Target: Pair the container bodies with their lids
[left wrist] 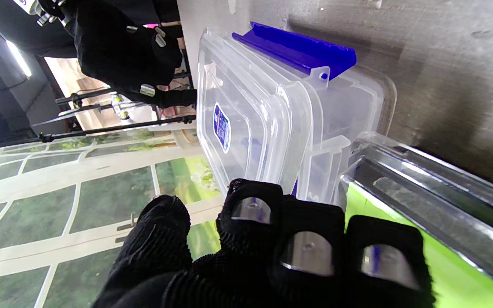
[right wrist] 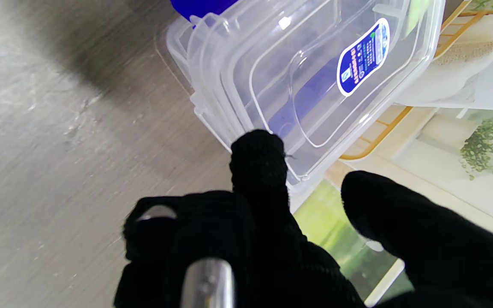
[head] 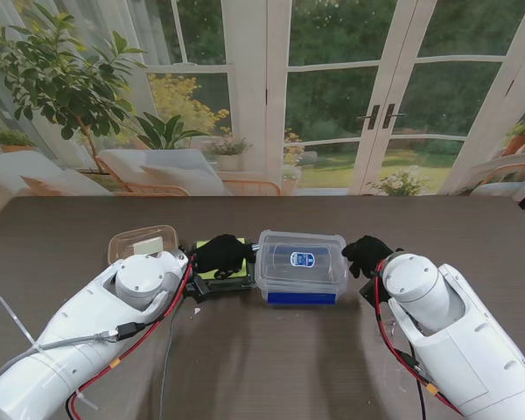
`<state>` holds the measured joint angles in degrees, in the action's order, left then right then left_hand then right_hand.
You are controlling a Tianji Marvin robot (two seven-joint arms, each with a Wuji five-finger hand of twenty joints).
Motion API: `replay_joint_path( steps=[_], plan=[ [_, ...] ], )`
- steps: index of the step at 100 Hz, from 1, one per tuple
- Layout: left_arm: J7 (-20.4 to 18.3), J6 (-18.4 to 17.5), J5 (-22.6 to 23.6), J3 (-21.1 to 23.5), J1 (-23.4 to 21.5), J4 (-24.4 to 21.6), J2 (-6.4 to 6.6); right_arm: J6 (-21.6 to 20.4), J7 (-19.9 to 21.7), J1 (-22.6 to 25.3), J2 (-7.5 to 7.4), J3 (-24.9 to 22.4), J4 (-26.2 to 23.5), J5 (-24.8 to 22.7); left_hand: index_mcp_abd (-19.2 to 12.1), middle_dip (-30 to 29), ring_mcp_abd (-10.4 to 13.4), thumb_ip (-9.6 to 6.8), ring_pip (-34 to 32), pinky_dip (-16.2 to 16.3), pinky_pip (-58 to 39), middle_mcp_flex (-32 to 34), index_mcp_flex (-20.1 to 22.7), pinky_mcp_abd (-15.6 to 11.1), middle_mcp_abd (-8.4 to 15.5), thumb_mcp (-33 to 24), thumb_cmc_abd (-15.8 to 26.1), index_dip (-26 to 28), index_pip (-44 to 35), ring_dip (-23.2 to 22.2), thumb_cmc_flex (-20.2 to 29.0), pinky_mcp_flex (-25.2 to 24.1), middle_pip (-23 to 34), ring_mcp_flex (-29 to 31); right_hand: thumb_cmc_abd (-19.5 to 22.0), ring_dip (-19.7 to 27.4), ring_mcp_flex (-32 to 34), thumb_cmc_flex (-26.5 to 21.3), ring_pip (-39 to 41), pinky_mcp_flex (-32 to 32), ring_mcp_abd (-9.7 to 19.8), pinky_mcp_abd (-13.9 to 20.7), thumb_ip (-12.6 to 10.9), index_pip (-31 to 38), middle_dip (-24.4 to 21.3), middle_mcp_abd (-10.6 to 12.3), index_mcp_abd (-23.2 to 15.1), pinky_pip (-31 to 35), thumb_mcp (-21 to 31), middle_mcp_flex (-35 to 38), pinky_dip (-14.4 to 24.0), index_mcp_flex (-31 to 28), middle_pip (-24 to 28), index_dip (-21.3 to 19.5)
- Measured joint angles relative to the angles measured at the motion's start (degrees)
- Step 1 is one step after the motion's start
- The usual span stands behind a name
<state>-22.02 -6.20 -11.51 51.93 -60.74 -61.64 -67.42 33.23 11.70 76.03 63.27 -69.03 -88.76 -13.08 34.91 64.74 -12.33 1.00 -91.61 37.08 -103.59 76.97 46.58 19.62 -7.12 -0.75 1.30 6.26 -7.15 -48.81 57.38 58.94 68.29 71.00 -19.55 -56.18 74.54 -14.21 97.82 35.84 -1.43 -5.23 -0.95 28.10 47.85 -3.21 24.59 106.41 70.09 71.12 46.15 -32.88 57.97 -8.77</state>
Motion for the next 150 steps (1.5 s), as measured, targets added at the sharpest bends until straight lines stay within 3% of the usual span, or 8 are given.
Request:
replay_joint_path(
  steps=[78,150],
  plan=[
    [-2.89,0.69,-1.77,-0.07,1.2,4.08,-0.47,-1.02,-0.16,-4.05,0.53,3.51,4.94,0.65,-0.65,-0.02,-0.12,0.0,0.0,-0.01,-0.03,-0.05,0.0,0.41,-0.08,0.0,0.0,0.02,0.0,0.0,0.26,0.63,-0.07,0.0,0.0,0.08,0.0,0.0,0.0,0.0,-0.07,-0.4,0.0,-0.56,0.0,0.0,0.0,0.11,-1.22,0.0,-1.15,0.04,-0.05,0.24],
    [-2.11,-1.46,-1.82,-0.75,2.25,5.17,-0.71,-0.97,0.24,-4.38,0.58,3.44,5.74,-0.03,-0.87,-0.03,-0.13,0.0,0.0,-0.01,-0.04,-0.05,0.08,0.43,-0.12,0.0,0.0,0.02,0.0,0.0,0.61,0.78,-0.09,0.0,0.0,0.09,0.0,0.0,0.0,0.0,-0.11,-0.46,0.0,-0.56,0.0,0.0,-1.47,0.27,-1.25,0.0,-1.48,0.08,-0.08,0.22]
  ],
)
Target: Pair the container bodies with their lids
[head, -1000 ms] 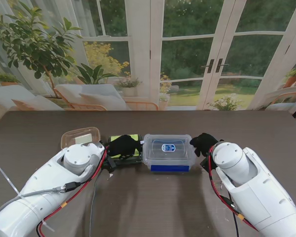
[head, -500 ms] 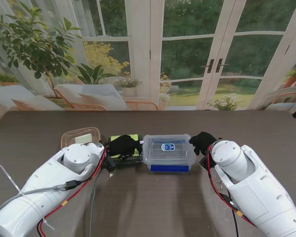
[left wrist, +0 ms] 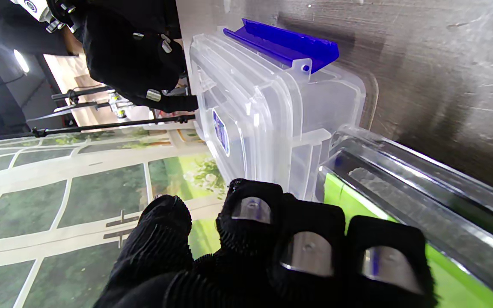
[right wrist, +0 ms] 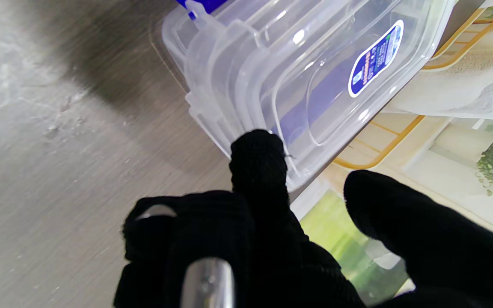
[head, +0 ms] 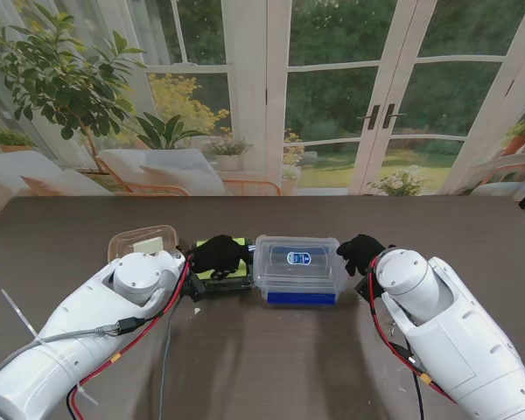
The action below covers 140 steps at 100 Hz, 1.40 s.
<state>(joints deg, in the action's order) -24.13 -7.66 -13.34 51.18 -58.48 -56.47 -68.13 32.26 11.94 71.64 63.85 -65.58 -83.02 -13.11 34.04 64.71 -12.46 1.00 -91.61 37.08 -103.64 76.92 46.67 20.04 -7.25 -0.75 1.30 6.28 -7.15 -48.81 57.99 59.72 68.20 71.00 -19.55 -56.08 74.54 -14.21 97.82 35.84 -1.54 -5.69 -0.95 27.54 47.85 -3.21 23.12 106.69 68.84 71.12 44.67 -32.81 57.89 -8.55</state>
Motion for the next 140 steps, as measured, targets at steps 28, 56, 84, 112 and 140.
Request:
replay_joint_path(
  steps=[28,56,84,112,140],
  plan=[
    [-0.81,-0.66,-0.31,-1.0,1.08,0.65,-0.18,-0.04,-0.63,0.16,0.17,-0.39,0.51,-0.12,0.1,0.0,0.0,0.0,0.0,0.0,0.0,0.0,0.01,0.01,0.0,0.0,0.0,0.0,0.0,0.0,-0.02,0.0,0.0,0.01,0.0,0.0,0.0,0.0,0.0,0.0,-0.01,-0.01,0.0,0.0,0.0,0.0,-0.07,0.0,0.0,0.0,-0.05,0.0,0.0,-0.01],
    [-1.53,-0.94,-0.33,-1.72,1.83,1.55,-0.45,-0.22,-0.71,0.34,0.19,-0.51,0.99,-0.24,-0.27,0.0,0.0,0.0,0.0,0.0,0.0,0.0,0.01,0.02,0.0,0.0,0.0,0.0,0.0,0.0,-0.02,0.0,0.0,0.01,0.0,0.01,0.0,0.0,-0.03,0.0,-0.01,-0.02,0.0,0.0,0.0,0.0,-0.07,0.05,0.0,0.0,-0.97,0.0,0.0,-0.01],
    [-2.24,-0.52,-0.24,-2.0,2.33,2.67,-0.71,-0.71,-1.43,0.72,0.22,-0.49,1.05,0.06,-1.15,0.0,0.0,0.0,0.0,0.0,-0.01,-0.05,0.03,0.02,0.0,0.0,0.0,-0.03,0.02,0.0,-0.02,0.0,0.0,0.01,0.0,0.01,0.0,0.0,-0.04,0.0,-0.02,-0.02,0.0,0.0,0.0,-0.01,-0.07,0.09,0.0,0.0,-0.99,0.04,0.0,-0.01],
    [-2.33,0.08,-0.1,-1.76,2.07,2.47,-0.65,-0.66,-1.72,1.07,0.22,-0.46,0.73,0.07,-1.91,0.0,0.0,0.0,0.0,0.0,-0.01,-0.08,0.04,0.02,0.0,0.0,0.0,-1.02,0.66,0.0,-0.02,0.0,0.0,0.01,0.0,0.02,0.0,0.0,-0.05,0.0,-0.02,-0.04,0.0,0.0,0.0,-0.01,-0.01,0.1,-0.01,0.0,-1.02,0.87,0.0,-0.01],
    [-2.52,1.2,0.3,-1.11,1.5,1.56,-0.49,-0.87,-2.63,1.26,0.36,-0.25,0.75,0.27,-2.58,0.0,0.0,0.0,0.0,0.0,-0.02,-0.12,0.04,0.02,0.02,0.0,0.0,-1.15,1.94,0.0,-0.03,0.0,0.0,0.01,0.0,0.03,0.0,0.0,-0.06,0.0,-0.02,-0.04,0.0,0.0,0.0,-0.01,0.29,0.11,-0.01,0.0,-1.04,1.13,0.0,-0.01]
  ],
)
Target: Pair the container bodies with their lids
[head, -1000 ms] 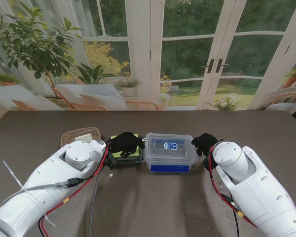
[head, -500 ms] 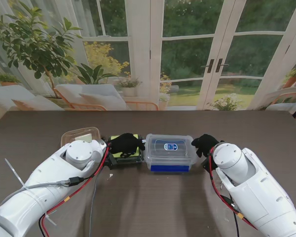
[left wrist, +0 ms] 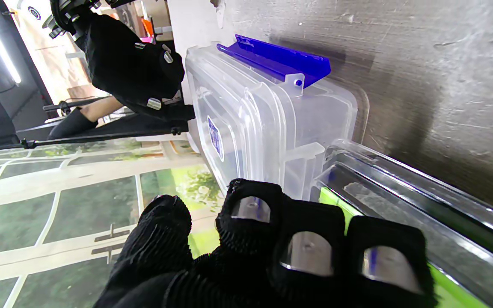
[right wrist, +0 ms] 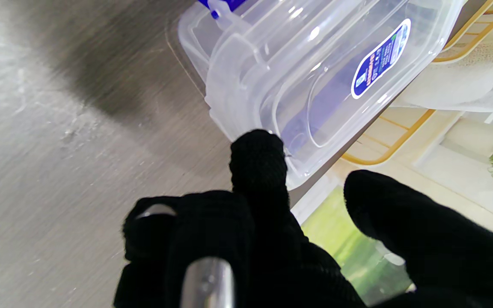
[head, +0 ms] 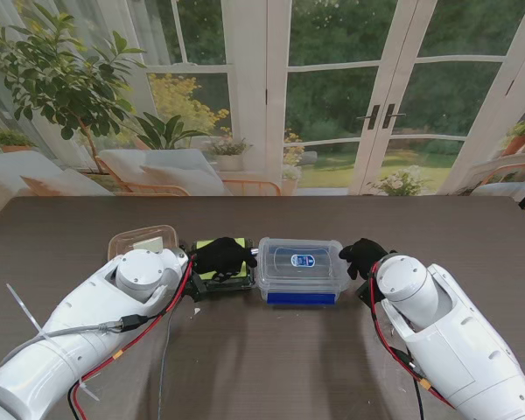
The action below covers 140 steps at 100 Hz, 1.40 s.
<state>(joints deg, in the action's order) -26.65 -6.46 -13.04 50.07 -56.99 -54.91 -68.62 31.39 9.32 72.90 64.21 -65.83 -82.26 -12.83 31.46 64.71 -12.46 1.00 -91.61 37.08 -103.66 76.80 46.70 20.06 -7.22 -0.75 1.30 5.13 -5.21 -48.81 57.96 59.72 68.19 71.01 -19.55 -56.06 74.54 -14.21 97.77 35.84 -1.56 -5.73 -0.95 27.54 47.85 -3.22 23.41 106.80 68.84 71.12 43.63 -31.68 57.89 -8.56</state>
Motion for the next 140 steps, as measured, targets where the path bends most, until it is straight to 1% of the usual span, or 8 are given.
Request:
replay_joint_path(
  steps=[16,34,55,67,86,118,140],
  plan=[
    [-0.25,0.64,0.15,0.28,-0.19,-0.43,0.15,-0.3,-0.33,-0.14,0.03,0.35,0.16,0.03,-0.44,0.0,0.0,0.0,0.0,0.0,0.0,-0.02,0.0,0.0,0.01,0.0,0.0,-0.07,0.4,0.0,0.0,0.0,0.0,0.0,0.0,0.43,0.0,0.0,-0.01,0.0,0.0,0.0,0.0,0.0,0.0,0.0,1.1,0.01,0.0,0.0,-0.01,0.02,0.0,0.0],
    [-0.12,0.87,0.88,0.59,-0.69,-1.32,0.44,-0.43,-0.34,-0.33,0.02,0.7,0.33,-0.46,-0.9,0.0,0.0,0.0,0.0,0.0,0.0,-0.03,-0.01,0.0,0.02,0.0,0.0,-0.2,0.99,0.0,0.0,0.0,0.0,0.0,0.0,0.51,0.0,0.0,-0.07,0.0,0.0,-0.01,0.0,0.0,0.0,0.0,1.16,0.01,0.0,0.0,-0.03,0.03,0.0,-0.05],
    [0.65,2.22,2.28,2.25,-2.6,-4.83,1.2,-0.4,-0.35,-0.37,0.01,0.92,0.35,-0.62,-1.66,0.0,0.0,0.0,0.0,0.0,0.0,-0.04,-0.01,0.0,0.05,0.0,0.0,-0.2,0.99,0.0,-0.01,0.0,0.0,0.0,0.0,0.54,0.0,0.0,-0.12,0.0,0.0,-0.02,0.0,0.0,0.0,0.0,1.55,0.02,0.0,0.0,-0.12,0.11,0.0,-0.06],
    [0.73,2.67,2.6,2.67,-2.72,-5.01,1.28,-0.37,-0.27,-0.37,0.01,0.98,0.31,-0.69,-3.15,0.0,0.0,0.0,0.0,0.0,0.0,-0.04,0.02,0.0,0.07,0.0,0.0,-0.1,0.94,0.0,-0.01,0.0,0.0,0.0,0.0,0.54,0.0,0.0,-0.13,0.0,0.0,-0.02,0.0,0.0,0.0,0.0,1.57,0.02,0.0,0.0,-0.14,0.12,0.0,-0.06],
    [0.63,3.35,3.03,3.07,-2.93,-5.4,1.5,-0.37,-0.24,-0.37,0.01,1.09,0.31,-0.73,-3.82,0.0,0.0,0.0,0.0,0.0,0.0,-0.05,0.08,0.0,0.12,0.1,0.0,-0.06,0.76,0.0,-0.55,0.0,0.0,0.0,0.0,0.55,0.0,0.0,-0.18,0.0,0.0,-0.02,0.0,0.0,0.0,0.0,1.58,0.02,0.0,0.0,-0.19,0.13,0.0,-0.06],
    [-0.67,5.4,4.05,3.91,-3.69,-6.57,2.32,-0.24,0.05,-0.3,0.0,1.2,0.24,-0.75,-3.77,0.0,0.0,0.0,0.0,0.0,-0.01,-0.05,0.63,0.01,0.14,0.1,0.0,0.39,0.11,0.0,-0.55,0.0,0.0,0.0,0.0,0.57,0.0,0.0,-0.21,0.0,-0.01,-0.03,0.0,0.0,0.0,0.0,1.58,0.02,0.0,0.0,-0.35,0.67,0.0,-0.13],
    [0.39,5.32,4.45,4.81,-4.61,-7.47,2.55,-0.28,0.05,-0.25,0.01,1.2,0.22,-0.68,-3.77,0.0,0.0,0.0,0.0,0.0,-0.01,-0.05,0.65,0.01,0.14,0.1,0.0,0.4,-0.01,0.0,-0.56,0.0,-0.02,0.0,0.0,0.58,0.0,0.0,-0.22,0.0,-0.01,-0.04,0.0,0.0,0.0,0.0,1.58,0.04,0.0,0.0,-0.39,0.68,0.0,-0.13]
  ],
)
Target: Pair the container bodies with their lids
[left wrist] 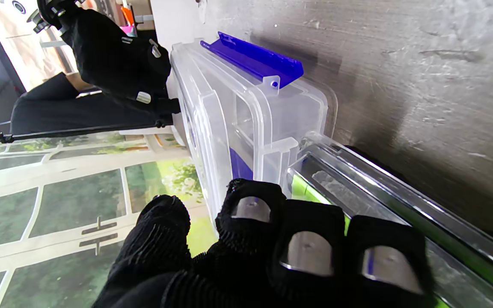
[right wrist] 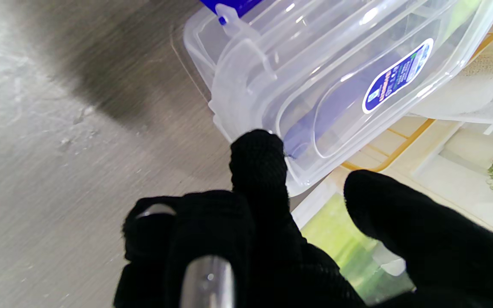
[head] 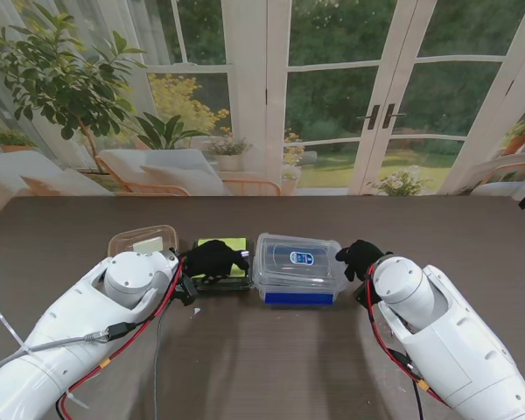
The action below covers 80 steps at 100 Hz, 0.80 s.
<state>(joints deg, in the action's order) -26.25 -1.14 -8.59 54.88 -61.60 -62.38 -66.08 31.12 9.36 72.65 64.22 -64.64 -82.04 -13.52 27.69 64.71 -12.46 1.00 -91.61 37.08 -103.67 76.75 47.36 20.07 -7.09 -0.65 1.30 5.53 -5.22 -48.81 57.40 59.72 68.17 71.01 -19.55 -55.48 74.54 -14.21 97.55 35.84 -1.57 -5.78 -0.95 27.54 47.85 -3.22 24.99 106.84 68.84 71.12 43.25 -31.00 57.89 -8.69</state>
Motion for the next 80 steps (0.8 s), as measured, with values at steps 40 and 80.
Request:
replay_joint_path(
  steps=[40,80],
  plan=[
    [5.42,-3.09,-0.33,1.29,-1.18,-1.54,-0.48,-0.53,-0.6,0.64,0.11,-0.2,-0.5,-0.14,0.0,0.0,0.0,0.0,0.0,0.0,0.0,0.0,0.09,0.02,0.0,0.0,0.0,0.07,-0.21,0.0,0.0,0.0,-0.02,0.0,0.0,0.41,0.0,0.0,-0.01,0.0,0.0,-0.03,0.0,0.0,0.0,0.0,0.0,0.02,0.0,0.0,-0.06,0.0,0.0,-0.02],
    [7.13,-7.82,-2.55,-0.38,0.3,1.08,-1.82,-0.86,-0.77,0.71,0.29,-0.19,-0.78,-0.74,-0.03,0.0,0.0,0.0,0.0,0.0,-0.01,0.0,0.68,0.04,0.0,0.0,0.0,0.23,-0.97,0.0,0.0,0.0,-0.02,0.0,0.0,0.43,0.0,0.0,-0.08,0.0,-0.01,-0.1,0.0,0.76,0.0,0.0,-1.46,0.1,0.0,0.0,-1.0,-0.06,0.0,-0.29]
  ],
)
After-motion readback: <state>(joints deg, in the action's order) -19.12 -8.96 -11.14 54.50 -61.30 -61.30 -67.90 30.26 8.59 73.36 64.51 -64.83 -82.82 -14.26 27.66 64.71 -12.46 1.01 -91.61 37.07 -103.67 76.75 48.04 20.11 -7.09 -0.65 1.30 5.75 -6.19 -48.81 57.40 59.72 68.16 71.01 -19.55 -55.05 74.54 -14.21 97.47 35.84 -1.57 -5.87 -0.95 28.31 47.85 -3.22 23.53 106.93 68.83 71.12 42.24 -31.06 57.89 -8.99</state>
